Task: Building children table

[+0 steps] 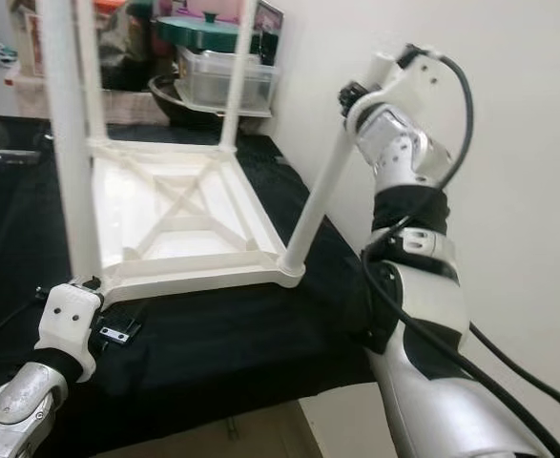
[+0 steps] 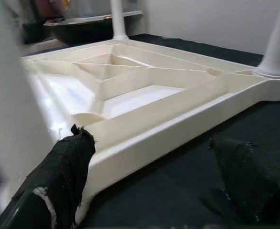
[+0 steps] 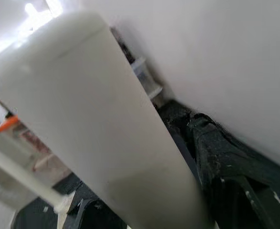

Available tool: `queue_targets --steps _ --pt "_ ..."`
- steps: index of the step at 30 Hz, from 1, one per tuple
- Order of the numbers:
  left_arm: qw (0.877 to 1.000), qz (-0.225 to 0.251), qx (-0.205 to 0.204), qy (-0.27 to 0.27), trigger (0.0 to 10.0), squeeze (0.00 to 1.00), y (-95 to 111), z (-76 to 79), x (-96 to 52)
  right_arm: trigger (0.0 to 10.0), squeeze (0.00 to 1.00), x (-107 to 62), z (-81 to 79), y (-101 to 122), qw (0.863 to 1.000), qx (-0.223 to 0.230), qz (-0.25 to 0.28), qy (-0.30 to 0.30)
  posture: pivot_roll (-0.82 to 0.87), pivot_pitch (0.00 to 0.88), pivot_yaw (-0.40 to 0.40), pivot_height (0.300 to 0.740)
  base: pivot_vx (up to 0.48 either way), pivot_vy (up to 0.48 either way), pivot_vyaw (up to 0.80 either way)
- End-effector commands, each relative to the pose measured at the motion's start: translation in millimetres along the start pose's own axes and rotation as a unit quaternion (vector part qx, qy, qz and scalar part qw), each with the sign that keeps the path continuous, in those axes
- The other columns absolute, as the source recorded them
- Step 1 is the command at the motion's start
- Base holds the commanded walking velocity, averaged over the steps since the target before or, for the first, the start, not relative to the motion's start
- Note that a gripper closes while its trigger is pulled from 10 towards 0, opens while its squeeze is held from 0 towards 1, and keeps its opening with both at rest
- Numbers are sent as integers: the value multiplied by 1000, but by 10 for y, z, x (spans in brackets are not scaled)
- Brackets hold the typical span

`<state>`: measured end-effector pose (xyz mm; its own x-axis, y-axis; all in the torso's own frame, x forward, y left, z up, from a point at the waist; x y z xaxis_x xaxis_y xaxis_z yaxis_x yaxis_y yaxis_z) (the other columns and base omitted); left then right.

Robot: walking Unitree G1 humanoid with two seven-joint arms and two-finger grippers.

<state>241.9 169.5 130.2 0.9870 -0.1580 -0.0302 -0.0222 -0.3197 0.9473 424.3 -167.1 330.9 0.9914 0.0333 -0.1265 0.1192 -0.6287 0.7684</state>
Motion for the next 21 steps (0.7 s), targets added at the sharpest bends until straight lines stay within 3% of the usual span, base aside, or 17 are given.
queue_targets --steps 1,2,3,5,6,7,8,10,11,12,13,15,16,18,19,20,21 --pt "1000 6 -4 0 10000 0 24 18 5 0 0 81 -60 -704 977 126 -166 51 69 0 -133 740 0 0 0" --pt "1000 6 -4 0 10000 0 24 18 5 0 0 81 -60 -704 977 126 -166 51 69 0 -133 740 0 0 0" --pt "1000 6 -4 0 10000 0 21 20 5 0 0 83 -142 -612 986 70 -137 65 70 0 -134 740 0 0 0" --pt "1000 6 -4 0 10000 0 21 20 5 0 0 83 -142 -612 986 70 -137 65 70 0 -134 740 0 0 0" --pt "1000 7 -4 0 10000 0 20 23 5 0 0 80 -222 -525 991 -11 -100 86 72 0 -138 740 0 0 0" --pt "1000 7 -4 0 10000 0 20 23 5 0 0 80 -222 -525 991 -11 -100 86 72 0 -138 740 0 0 0" --pt "1000 7 -4 0 10000 0 19 26 3 0 0 65 -310 -468 988 -85 -72 107 74 0 -141 740 0 0 0" --pt "1000 7 -4 0 10000 0 19 26 3 0 0 65 -310 -468 988 -85 -72 107 74 0 -141 740 0 0 0" --pt "1000 7 -5 1 10000 0 20 31 1 9412 0 32 -408 -471 973 -180 -46 138 79 0 -147 740 0 0 0" --pt "1000 7 -5 1 10000 0 20 31 1 9412 0 32 -408 -471 973 -180 -46 138 79 0 -147 740 0 0 0" --pt "1000 8 -6 2 10000 0 24 35 -2 10000 0 -47 -498 -554 943 -273 -13 190 78 0 -147 740 0 0 0" --pt "1000 8 -6 2 10000 0 24 35 -2 10000 0 -47 -498 -554 943 -273 -13 190 78 0 -147 740 0 0 0" --pt "1000 8 -7 2 10000 0 27 40 -3 10000 0 -152 -565 -718 906 -345 -2 246 80 0 -147 740 0 0 0" --pt "1000 8 -7 2 10000 0 27 40 -3 10000 0 -152 -565 -718 906 -345 -2 246 80 0 -147 740 0 0 0" --pt "1000 9 -8 2 10000 0 30 45 0 10000 0 -228 -557 -941 883 -378 -17 276 76 0 -140 740 0 0 0" --pt "1000 9 -8 2 10000 0 30 45 0 10000 0 -228 -557 -941 883 -378 -17 276 76 0 -140 740 0 0 0" --pt "1000 10 -8 1 10000 0 34 50 4 10000 0 -275 -529 -1085 872 -393 -28 290 78 0 -141 740 0 0 0"
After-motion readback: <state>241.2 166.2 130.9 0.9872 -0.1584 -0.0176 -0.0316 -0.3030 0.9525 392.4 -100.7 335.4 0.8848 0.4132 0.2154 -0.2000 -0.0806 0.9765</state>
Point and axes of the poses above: a point about 5 cm out from each wrist's last joint towards the gripper, its own x axis pointing out of the wrist towards the gripper, its own y axis along the axis of the wrist's last joint, z = x × y, the point moved 1 cm from there along x, pointing out of the wrist towards the gripper, and after that the axes turned 8 degrees about x, right-handed, at the moved point
